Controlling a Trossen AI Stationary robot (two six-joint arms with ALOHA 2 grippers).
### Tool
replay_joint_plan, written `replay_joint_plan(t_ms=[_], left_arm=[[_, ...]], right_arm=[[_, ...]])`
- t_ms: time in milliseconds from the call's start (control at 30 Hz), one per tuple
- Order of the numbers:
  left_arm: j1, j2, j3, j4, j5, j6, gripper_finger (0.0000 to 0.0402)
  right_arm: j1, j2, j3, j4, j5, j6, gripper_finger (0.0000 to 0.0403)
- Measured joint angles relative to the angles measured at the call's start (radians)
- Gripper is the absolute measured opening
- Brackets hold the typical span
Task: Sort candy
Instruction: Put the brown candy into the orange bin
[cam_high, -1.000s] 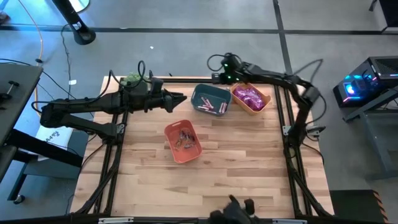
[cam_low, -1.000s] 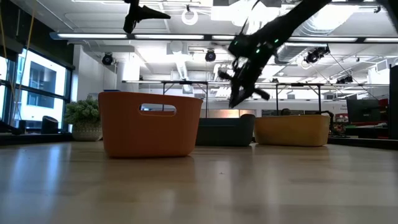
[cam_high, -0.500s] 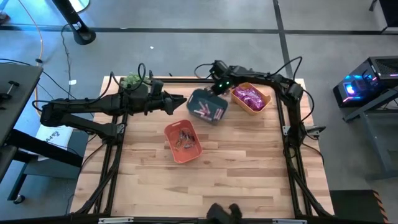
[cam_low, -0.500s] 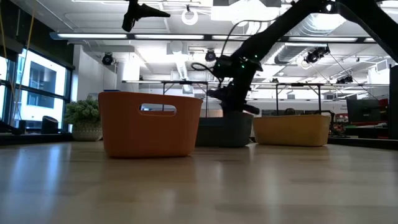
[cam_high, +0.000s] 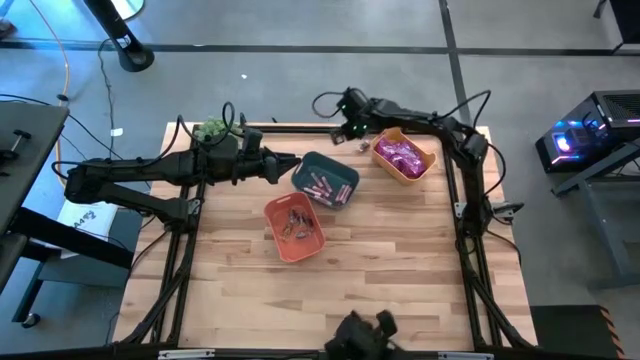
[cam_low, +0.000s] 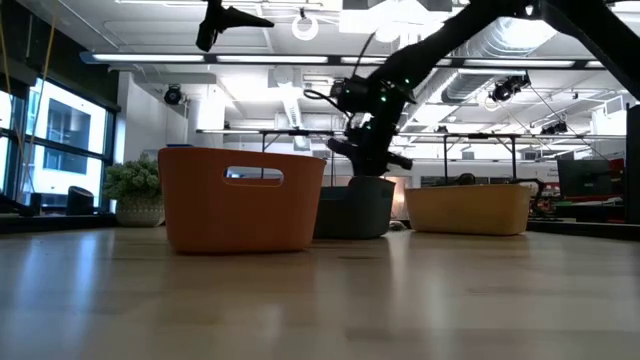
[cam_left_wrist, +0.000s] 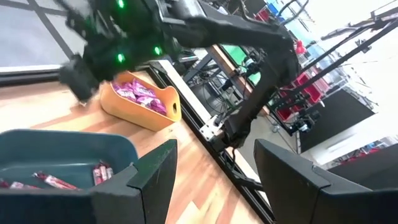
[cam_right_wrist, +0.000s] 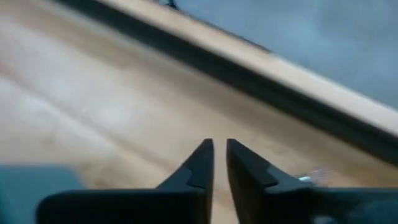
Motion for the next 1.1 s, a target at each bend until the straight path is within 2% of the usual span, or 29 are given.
replay_joint_plan(t_ms=[167,300,400,667,833,1100], left_arm=[[-0.003,0.000,0.000,0.000,0.002,-0.019,0.0209],[-0.003,0.000,0.000,0.000,0.002,-0.018,0.0209],[-0.003,0.000,0.000,0.000,0.000,-0.018,0.0209],[-0.003,0.000,0.000,0.000,-0.001,-0.018,0.0209],[-0.003,0.000,0.000,-0.003,-0.001,-0.017,0.0209],[-0.003,0.000,0.000,-0.004,-0.001,-0.009,0.0209]], right_arm=[[-0.082,0.000,0.000,-0.001,-0.035,-0.031,0.0103],[-0.104,0.000,0.000,-0.057,-0.054,-0.093,0.0164],[-0.112,0.018,0.000,-0.114,-0.068,-0.133,0.0192],[-0.111,0.047,-0.002,-0.183,-0.031,-0.159,0.0201],[-0.113,0.060,-0.002,-0.269,-0.076,-0.190,0.0201],[-0.095,0.073,-0.002,-0.187,-0.040,-0.146,0.0201]])
